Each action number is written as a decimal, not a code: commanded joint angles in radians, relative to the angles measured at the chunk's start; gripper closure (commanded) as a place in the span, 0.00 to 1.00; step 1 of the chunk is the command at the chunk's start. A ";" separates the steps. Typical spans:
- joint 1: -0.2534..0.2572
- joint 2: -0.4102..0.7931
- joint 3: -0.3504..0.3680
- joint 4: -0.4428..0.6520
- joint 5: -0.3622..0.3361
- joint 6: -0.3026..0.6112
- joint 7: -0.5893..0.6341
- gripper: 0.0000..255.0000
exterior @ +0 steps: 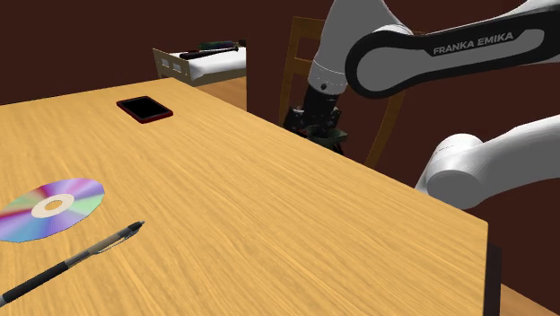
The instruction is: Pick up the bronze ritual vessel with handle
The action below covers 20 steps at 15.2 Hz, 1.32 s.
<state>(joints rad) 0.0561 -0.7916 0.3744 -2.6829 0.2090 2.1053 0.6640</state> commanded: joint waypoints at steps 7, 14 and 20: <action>0.001 0.002 0.002 -0.008 0.001 0.009 -0.001 1.00; -0.002 -0.008 -0.008 0.026 -0.005 -0.033 -0.002 1.00; -0.010 -0.017 -0.026 0.100 -0.020 -0.117 -0.005 1.00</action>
<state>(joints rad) 0.0484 -0.8088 0.3519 -2.5960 0.1917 2.0006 0.6603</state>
